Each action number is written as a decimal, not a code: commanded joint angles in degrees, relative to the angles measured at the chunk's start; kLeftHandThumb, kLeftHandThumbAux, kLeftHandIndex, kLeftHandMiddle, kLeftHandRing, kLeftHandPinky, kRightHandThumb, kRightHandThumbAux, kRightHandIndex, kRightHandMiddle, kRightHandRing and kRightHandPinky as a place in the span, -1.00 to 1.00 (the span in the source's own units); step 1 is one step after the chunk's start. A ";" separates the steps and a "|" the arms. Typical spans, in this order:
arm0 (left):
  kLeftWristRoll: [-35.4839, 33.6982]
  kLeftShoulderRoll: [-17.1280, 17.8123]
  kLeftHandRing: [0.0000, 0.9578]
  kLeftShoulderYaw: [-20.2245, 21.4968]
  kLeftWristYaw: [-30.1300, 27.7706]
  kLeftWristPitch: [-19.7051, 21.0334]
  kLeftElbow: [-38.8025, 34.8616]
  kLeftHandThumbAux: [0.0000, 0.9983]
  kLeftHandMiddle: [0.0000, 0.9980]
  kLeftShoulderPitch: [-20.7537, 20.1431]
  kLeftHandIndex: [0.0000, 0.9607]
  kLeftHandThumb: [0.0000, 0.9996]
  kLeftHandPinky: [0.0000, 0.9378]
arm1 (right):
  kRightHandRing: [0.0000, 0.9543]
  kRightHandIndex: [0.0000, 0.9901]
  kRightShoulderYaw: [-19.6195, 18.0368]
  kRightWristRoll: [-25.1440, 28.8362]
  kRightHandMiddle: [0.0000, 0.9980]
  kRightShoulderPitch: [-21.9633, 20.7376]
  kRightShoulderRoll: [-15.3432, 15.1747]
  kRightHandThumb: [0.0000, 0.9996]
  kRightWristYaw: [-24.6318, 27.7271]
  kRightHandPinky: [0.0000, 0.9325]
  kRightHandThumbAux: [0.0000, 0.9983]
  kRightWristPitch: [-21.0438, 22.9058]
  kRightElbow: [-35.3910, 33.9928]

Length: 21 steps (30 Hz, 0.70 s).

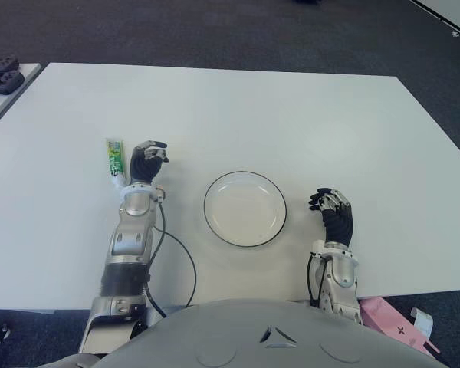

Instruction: Put the toothpaste on the table into the plate.

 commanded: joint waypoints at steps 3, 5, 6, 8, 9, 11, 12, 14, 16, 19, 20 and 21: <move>6.41 -3.40 0.20 -0.47 9.63 0.23 -1.53 0.41 0.19 2.68 -0.12 0.38 0.14 | 0.16 -0.13 0.41 0.73 0.13 0.55 2.18 0.41 -0.35 0.17 0.45 3.20 1.82; 8.45 -4.13 0.01 -0.72 12.50 -0.28 -1.29 0.20 0.01 2.79 -0.25 0.17 -0.06 | 0.16 -0.13 0.53 0.64 0.14 0.53 2.12 0.41 -0.21 0.17 0.45 3.05 1.94; 9.11 -4.35 -0.10 -0.77 13.42 -0.52 -1.13 0.11 -0.10 2.79 -0.32 0.09 -0.17 | 0.16 -0.13 0.58 0.59 0.14 0.52 2.11 0.41 -0.18 0.16 0.45 2.98 1.99; 11.29 -4.59 -0.25 -1.15 16.17 -1.32 -0.62 0.00 -0.25 2.78 -0.41 0.02 -0.32 | 0.16 -0.13 0.57 0.63 0.14 0.45 2.01 0.41 -0.02 0.16 0.45 2.88 2.18; 11.89 -4.66 -0.28 -1.27 16.92 -1.53 -0.47 -0.02 -0.28 2.78 -0.42 0.02 -0.35 | 0.16 -0.13 0.57 0.65 0.14 0.44 1.97 0.41 0.01 0.16 0.45 2.86 2.23; 14.48 -4.96 -0.34 -1.64 20.11 -1.07 -0.03 -0.07 -0.35 2.64 -0.46 0.01 -0.41 | 0.16 -0.13 0.57 0.67 0.14 0.36 1.91 0.41 0.01 0.16 0.45 2.91 2.33; 15.39 -5.12 -0.39 -1.71 21.31 -0.78 0.18 -0.11 -0.40 2.50 -0.49 0.02 -0.45 | 0.16 -0.13 0.57 0.66 0.14 0.34 1.88 0.41 -0.01 0.16 0.45 2.94 2.36; 17.09 -5.53 -0.46 -1.64 23.63 0.35 0.76 -0.17 -0.46 2.06 -0.54 0.04 -0.48 | 0.16 -0.13 0.58 0.60 0.14 0.28 1.86 0.41 -0.04 0.17 0.45 2.89 2.54; 18.52 -5.95 -0.51 -1.46 25.43 1.78 1.28 -0.21 -0.50 1.58 -0.60 0.05 -0.48 | 0.16 -0.13 0.61 0.54 0.14 0.21 1.83 0.41 -0.06 0.16 0.45 2.92 2.65; 19.83 -6.48 -0.55 -1.10 27.38 3.39 2.05 -0.26 -0.56 0.88 -0.69 0.07 -0.48 | 0.16 -0.13 0.67 0.46 0.14 0.13 1.80 0.41 -0.10 0.17 0.45 3.09 2.66; 20.03 -6.58 -0.57 -1.06 27.76 3.66 2.21 -0.27 -0.59 0.74 -0.74 0.07 -0.49 | 0.16 -0.13 0.68 0.47 0.14 0.13 1.79 0.41 -0.09 0.17 0.45 3.13 2.64; 20.26 -6.69 -0.58 -1.00 28.23 3.97 2.42 -0.28 -0.59 0.59 -0.76 0.07 -0.49 | 0.16 -0.13 0.69 0.50 0.14 0.14 1.79 0.41 -0.07 0.17 0.45 3.20 2.61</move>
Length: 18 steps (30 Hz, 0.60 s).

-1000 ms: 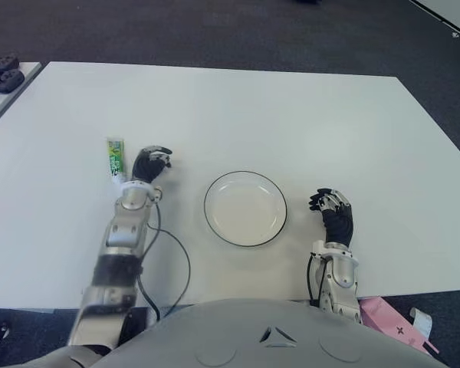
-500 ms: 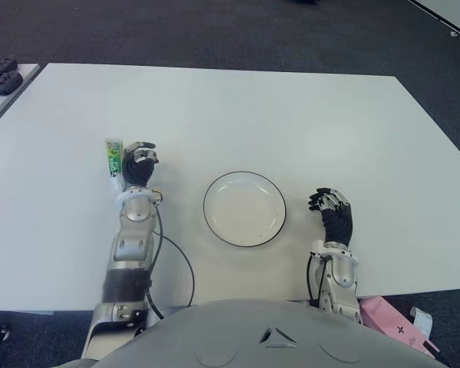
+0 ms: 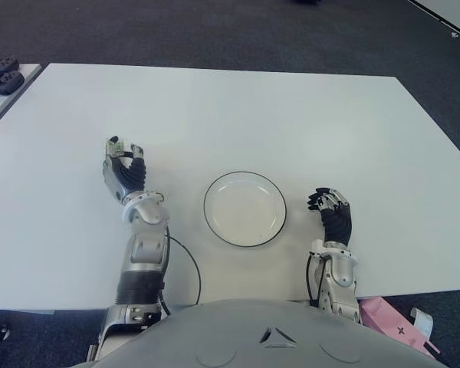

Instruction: Put the toothpaste on the table into the plate.

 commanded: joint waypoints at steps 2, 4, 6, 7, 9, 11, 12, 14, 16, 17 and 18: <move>2.47 -0.84 -0.60 0.34 3.65 2.98 2.49 -0.29 -0.63 -1.49 -0.82 0.08 -0.50 | 0.16 -0.13 0.30 0.58 0.14 0.26 1.83 0.41 -0.18 0.16 0.45 3.33 2.15; 3.40 -0.79 -0.59 0.27 4.96 3.85 3.45 -0.33 -0.67 -2.08 -0.93 0.10 -0.47 | 0.16 -0.13 0.25 0.61 0.14 0.11 1.83 0.41 -0.28 0.17 0.45 3.63 2.16; 3.92 -0.70 -0.59 0.64 6.61 5.00 5.82 -0.36 -0.69 -3.74 -0.96 0.12 -0.45 | 0.16 -0.13 0.22 0.63 0.14 0.02 1.81 0.41 -0.29 0.17 0.45 3.73 2.14; 4.08 -0.67 -0.60 0.95 7.54 5.68 7.36 -0.39 -0.71 -4.85 -0.98 0.12 -0.48 | 0.16 -0.13 0.21 0.64 0.14 0.00 1.80 0.41 -0.27 0.17 0.45 3.76 2.10; 3.23 0.17 -0.60 2.17 9.46 5.94 13.36 -0.43 -0.73 -8.36 -0.99 0.12 -0.50 | 0.16 -0.13 0.21 0.65 0.14 -0.02 1.80 0.41 -0.24 0.17 0.45 3.77 2.06; 1.67 0.84 -0.59 3.94 11.98 6.07 20.61 -0.51 -0.72 -12.41 -1.00 0.10 -0.50 | 0.16 -0.13 0.26 0.58 0.14 -0.08 1.81 0.41 -0.26 0.17 0.45 3.79 2.01; 1.16 0.78 -0.58 4.68 13.30 6.30 23.23 -0.54 -0.70 -13.91 -1.00 0.10 -0.49 | 0.16 -0.13 0.24 0.57 0.14 -0.17 1.78 0.41 -0.27 0.17 0.45 3.81 2.04; -0.10 0.96 -0.48 6.44 15.94 5.73 28.23 -0.63 -0.61 -15.80 -1.00 0.07 -0.38 | 0.17 -0.13 0.21 0.57 0.14 -0.32 1.70 0.41 -0.20 0.17 0.45 3.74 2.06; -0.87 1.36 -0.42 7.27 17.38 4.72 31.38 -0.68 -0.55 -16.82 -1.00 0.06 -0.30 | 0.17 -0.13 0.21 0.57 0.14 -0.36 1.66 0.41 -0.15 0.16 0.45 3.70 2.06; -1.13 1.51 -0.36 7.48 17.92 4.27 32.55 -0.71 -0.50 -17.22 -1.00 0.05 -0.24 | 0.16 -0.13 0.21 0.56 0.14 -0.37 1.65 0.41 -0.14 0.16 0.45 3.70 2.05; -1.39 1.65 -0.34 7.61 18.41 3.87 33.56 -0.72 -0.49 -17.59 -1.00 0.04 -0.21 | 0.16 -0.13 0.22 0.56 0.14 -0.38 1.64 0.41 -0.14 0.16 0.45 3.70 2.04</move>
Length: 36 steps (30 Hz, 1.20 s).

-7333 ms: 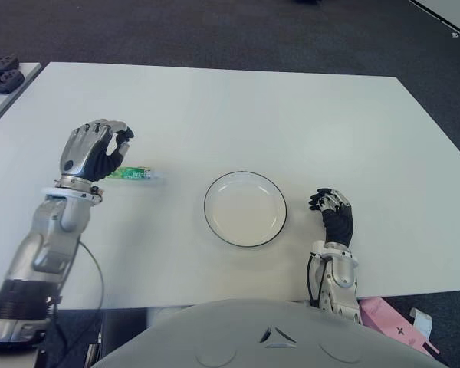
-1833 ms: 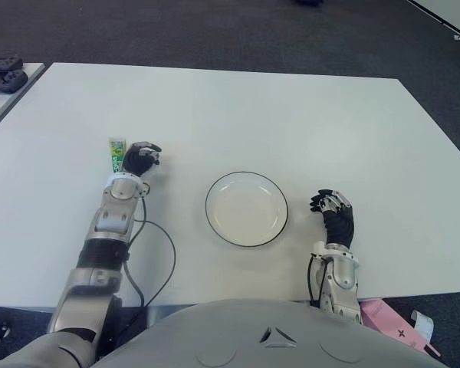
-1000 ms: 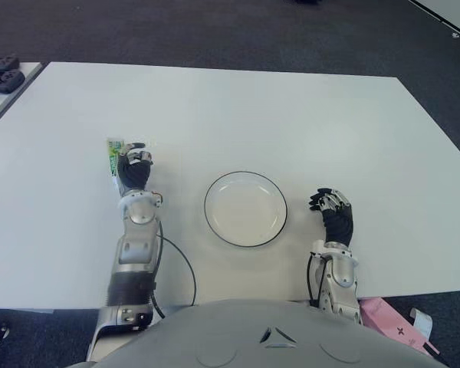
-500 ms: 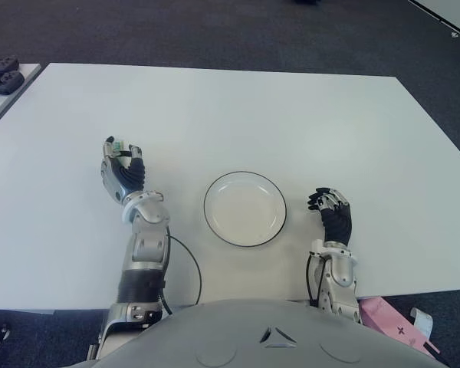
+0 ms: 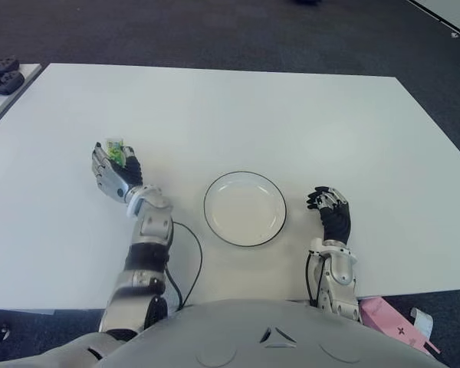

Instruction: Put the toothpaste on the table into the plate.

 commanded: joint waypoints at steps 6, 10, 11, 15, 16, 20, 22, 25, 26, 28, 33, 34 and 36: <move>-6.31 0.78 -0.06 4.80 6.24 -0.64 16.37 -0.78 -0.24 -7.13 -1.00 -0.05 0.09 | 0.17 -0.13 0.05 0.98 0.14 -0.08 1.51 0.41 0.06 0.18 0.45 3.67 2.25; -9.26 1.03 0.05 6.54 5.92 -0.64 20.51 -0.82 -0.11 -9.45 -1.00 -0.11 0.20 | 0.17 -0.13 -0.06 1.09 0.14 -0.29 1.48 0.41 0.03 0.18 0.45 3.92 2.30; -9.65 1.13 0.07 6.69 5.94 -0.71 21.12 -0.83 -0.09 -9.80 -1.00 -0.12 0.22 | 0.17 -0.13 -0.06 1.11 0.14 -0.31 1.46 0.41 0.02 0.18 0.45 3.96 2.29; -11.84 2.40 0.12 8.04 5.39 -0.26 26.86 -0.87 -0.01 -13.00 -1.00 -0.15 0.24 | 0.16 -0.13 0.01 1.04 0.13 -0.28 1.31 0.41 0.06 0.17 0.45 4.02 2.17; -12.10 2.57 0.13 8.10 5.44 -0.28 27.69 -0.87 0.01 -13.40 -1.00 -0.16 0.24 | 0.16 -0.13 0.00 1.03 0.13 -0.29 1.29 0.41 0.06 0.16 0.45 4.04 2.18; -13.07 3.68 0.16 8.12 4.98 -0.30 32.63 -0.87 0.05 -15.42 -1.00 -0.18 0.25 | 0.16 -0.13 -0.05 0.89 0.13 -0.28 1.24 0.41 0.02 0.16 0.45 4.01 2.17; -13.32 4.55 0.18 7.85 4.18 -0.34 35.97 -0.87 0.08 -16.54 -1.00 -0.20 0.26 | 0.16 -0.13 -0.05 0.77 0.13 -0.29 1.23 0.41 -0.02 0.16 0.45 3.86 2.22; -13.68 5.46 0.24 7.47 3.31 1.62 40.13 -0.83 0.14 -18.62 -1.00 -0.26 0.23 | 0.16 -0.13 -0.06 0.61 0.14 -0.37 1.21 0.41 -0.05 0.16 0.45 3.60 2.42; -13.81 5.64 0.25 7.37 3.14 2.15 41.06 -0.80 0.16 -19.15 -1.00 -0.29 0.18 | 0.16 -0.13 -0.06 0.58 0.14 -0.40 1.20 0.41 -0.05 0.17 0.45 3.55 2.47; -14.06 5.89 0.21 7.02 2.18 2.53 43.11 -0.76 0.15 -20.09 -1.00 -0.33 0.07 | 0.16 -0.13 -0.09 0.61 0.14 -0.43 1.19 0.41 0.03 0.17 0.45 3.41 2.56; -14.47 6.36 -0.28 6.19 -0.63 3.04 45.66 -0.65 -0.28 -21.05 -1.00 -0.40 -0.40 | 0.16 -0.13 -0.12 0.80 0.14 -0.36 1.22 0.41 0.22 0.18 0.45 3.15 2.58; -14.56 6.47 -0.54 6.07 -1.46 3.36 46.08 -0.62 -0.52 -21.20 -1.00 -0.42 -0.62 | 0.17 -0.13 -0.12 0.86 0.14 -0.30 1.22 0.41 0.28 0.17 0.45 3.07 2.55; -14.96 6.80 -0.76 6.11 -3.80 3.52 47.12 -0.58 -0.73 -21.26 -1.00 -0.43 -0.81 | 0.17 -0.13 -0.14 0.97 0.15 -0.19 1.20 0.41 0.46 0.17 0.45 2.77 2.52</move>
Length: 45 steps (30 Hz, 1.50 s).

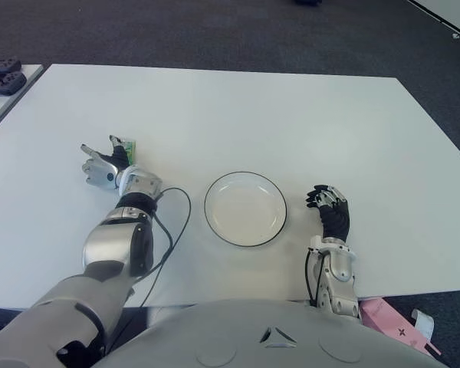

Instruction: Put the toothpaste on the table into the plate.

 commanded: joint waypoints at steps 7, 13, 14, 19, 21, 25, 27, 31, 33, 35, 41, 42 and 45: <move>-4.64 -2.04 -0.99 0.46 -12.20 5.60 6.70 -0.49 -0.98 1.90 -1.00 -0.41 -0.99 | 0.17 -0.13 -0.05 0.27 0.16 1.20 1.14 0.41 0.57 0.16 0.45 1.03 1.91; -3.73 -2.00 -1.00 -0.81 -14.66 8.71 7.49 -0.43 -1.00 1.52 -1.00 -0.31 -1.00 | 0.18 -0.13 -0.49 0.26 0.17 1.16 1.34 0.41 0.17 0.19 0.45 1.07 1.89; -3.38 -1.97 -1.00 -1.31 -15.38 8.99 7.60 -0.41 -1.00 1.60 -1.00 -0.28 -1.00 | 0.18 -0.13 -0.53 0.30 0.17 1.15 1.38 0.41 0.15 0.19 0.45 1.09 1.88; -0.41 -0.91 -1.00 -6.07 -21.62 10.05 8.86 -0.37 -1.00 2.77 -1.00 -0.17 -1.00 | 0.18 -0.13 -0.78 0.75 0.17 1.19 1.67 0.41 0.12 0.16 0.45 1.14 1.74; 0.39 -0.61 -1.00 -7.51 -23.39 10.47 9.11 -0.36 -1.00 2.83 -1.00 -0.14 -1.00 | 0.18 -0.13 -0.76 0.82 0.17 1.26 1.76 0.41 0.15 0.15 0.45 1.07 1.67; 2.72 -0.03 -1.00 -10.93 -27.83 10.81 9.55 -0.35 -1.00 3.12 -1.00 -0.08 -1.00 | 0.17 -0.13 -0.61 0.68 0.17 1.40 1.84 0.41 0.09 0.13 0.45 0.94 1.54; 4.25 0.32 -1.00 -13.00 -30.43 10.98 9.76 -0.35 -1.00 3.17 -1.00 -0.07 -1.00 | 0.16 -0.13 -0.55 0.61 0.17 1.43 1.87 0.41 0.05 0.14 0.45 0.88 1.51; 9.67 2.14 -1.00 -19.64 -37.83 9.80 10.34 -0.37 -1.00 3.25 -1.00 -0.07 -1.00 | 0.17 -0.13 -0.45 0.52 0.17 1.32 1.88 0.41 0.09 0.16 0.45 0.55 1.87; 11.16 3.00 -1.00 -21.62 -39.90 9.28 10.30 -0.38 -1.00 3.18 -1.00 -0.08 -1.00 | 0.17 -0.13 -0.39 0.43 0.18 1.29 1.90 0.41 0.05 0.16 0.45 0.46 1.95; 12.30 3.86 -1.00 -23.32 -41.63 8.88 10.14 -0.38 -1.00 3.05 -1.00 -0.08 -1.00 | 0.17 -0.13 -0.34 0.38 0.18 1.30 1.91 0.41 0.01 0.16 0.45 0.43 1.95; 16.03 6.51 -1.00 -28.98 -46.64 8.38 8.67 -0.37 -1.00 2.15 -1.00 -0.08 -1.00 | 0.17 -0.13 -0.35 0.43 0.18 1.37 1.98 0.41 -0.10 0.15 0.45 0.59 1.93; 16.33 6.75 -1.00 -29.66 -47.32 8.80 8.23 -0.37 -1.00 1.85 -1.00 -0.08 -1.00 | 0.17 -0.13 -0.36 0.47 0.18 1.36 2.01 0.41 -0.10 0.16 0.45 0.62 1.93; 16.89 7.25 -1.00 -31.21 -48.70 9.12 7.15 -0.38 -1.00 1.53 -1.00 -0.08 -1.00 | 0.17 -0.13 -0.37 0.61 0.17 1.36 2.06 0.41 -0.04 0.17 0.45 0.63 1.91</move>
